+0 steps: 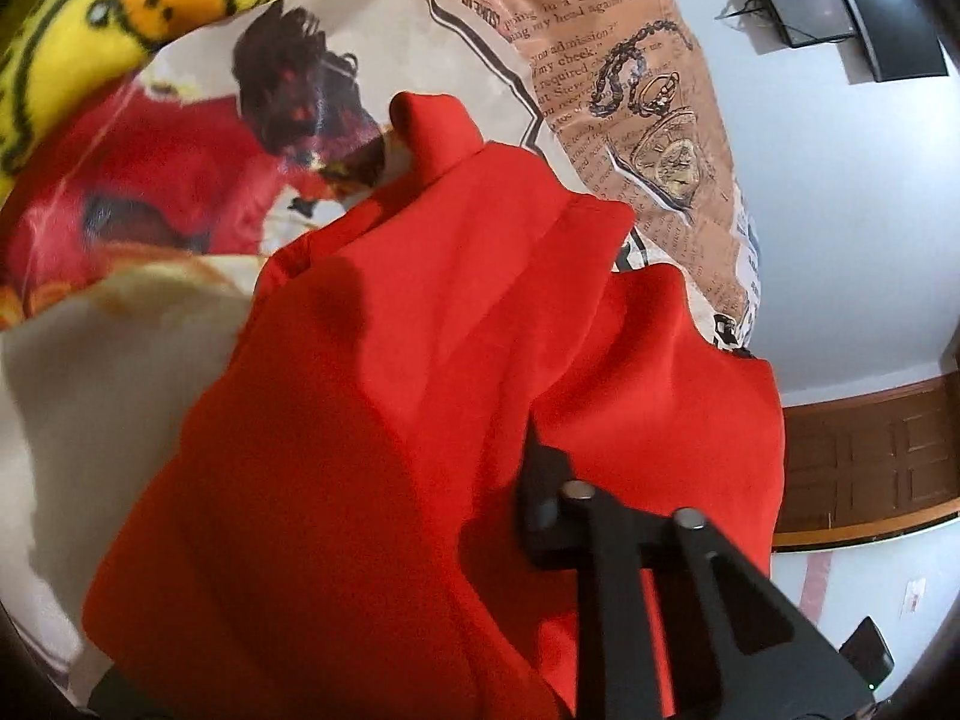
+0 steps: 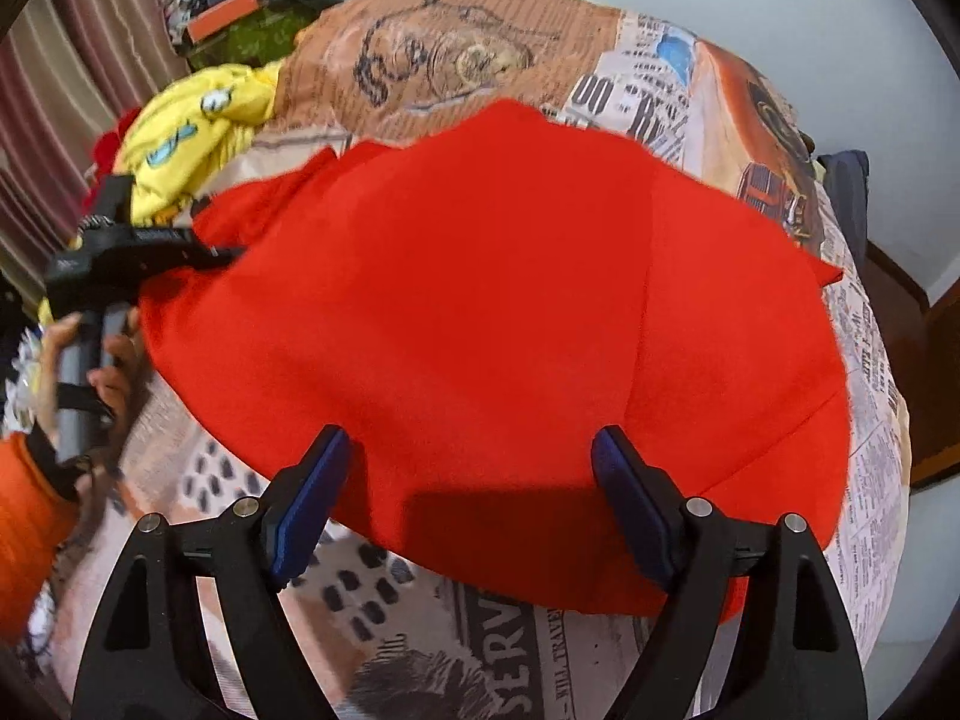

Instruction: Fold large clothes

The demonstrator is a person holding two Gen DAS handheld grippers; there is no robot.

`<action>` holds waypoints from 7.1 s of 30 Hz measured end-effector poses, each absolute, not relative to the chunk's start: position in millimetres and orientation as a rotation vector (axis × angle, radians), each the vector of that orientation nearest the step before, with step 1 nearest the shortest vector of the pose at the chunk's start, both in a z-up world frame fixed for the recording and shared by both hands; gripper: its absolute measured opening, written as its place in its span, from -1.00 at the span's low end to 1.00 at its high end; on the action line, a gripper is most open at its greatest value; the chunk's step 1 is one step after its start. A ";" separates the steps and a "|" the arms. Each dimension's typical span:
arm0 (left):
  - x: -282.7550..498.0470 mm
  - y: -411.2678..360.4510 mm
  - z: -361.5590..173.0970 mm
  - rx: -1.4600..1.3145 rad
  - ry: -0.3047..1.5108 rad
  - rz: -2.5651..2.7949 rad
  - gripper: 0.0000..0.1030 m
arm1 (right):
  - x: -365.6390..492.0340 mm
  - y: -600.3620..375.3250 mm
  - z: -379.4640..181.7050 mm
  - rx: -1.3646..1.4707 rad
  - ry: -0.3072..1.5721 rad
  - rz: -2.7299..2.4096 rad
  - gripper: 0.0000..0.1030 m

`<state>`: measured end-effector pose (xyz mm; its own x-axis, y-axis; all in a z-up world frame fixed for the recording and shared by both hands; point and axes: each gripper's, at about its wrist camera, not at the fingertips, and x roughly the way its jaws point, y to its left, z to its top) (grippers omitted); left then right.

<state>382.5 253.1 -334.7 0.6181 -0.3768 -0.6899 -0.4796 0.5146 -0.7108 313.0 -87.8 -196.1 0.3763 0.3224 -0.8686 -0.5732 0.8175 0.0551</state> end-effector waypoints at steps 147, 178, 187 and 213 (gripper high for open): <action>489.2 10.1 -208.8 -0.470 1.133 -0.443 -0.33 | 401.6 -226.9 -196.8 0.273 1.152 0.684 -0.46; 457.3 255.0 -152.4 -0.541 0.880 -0.130 -0.38 | 446.5 40.1 -143.0 0.087 1.029 0.876 -0.48; 490.5 299.1 -265.9 -0.578 1.069 0.011 -0.36 | 488.4 94.6 -242.7 0.094 1.224 0.779 -0.49; 391.4 258.9 -277.9 -0.158 1.102 0.160 0.18 | 393.1 85.1 -237.9 -0.465 0.968 0.645 0.00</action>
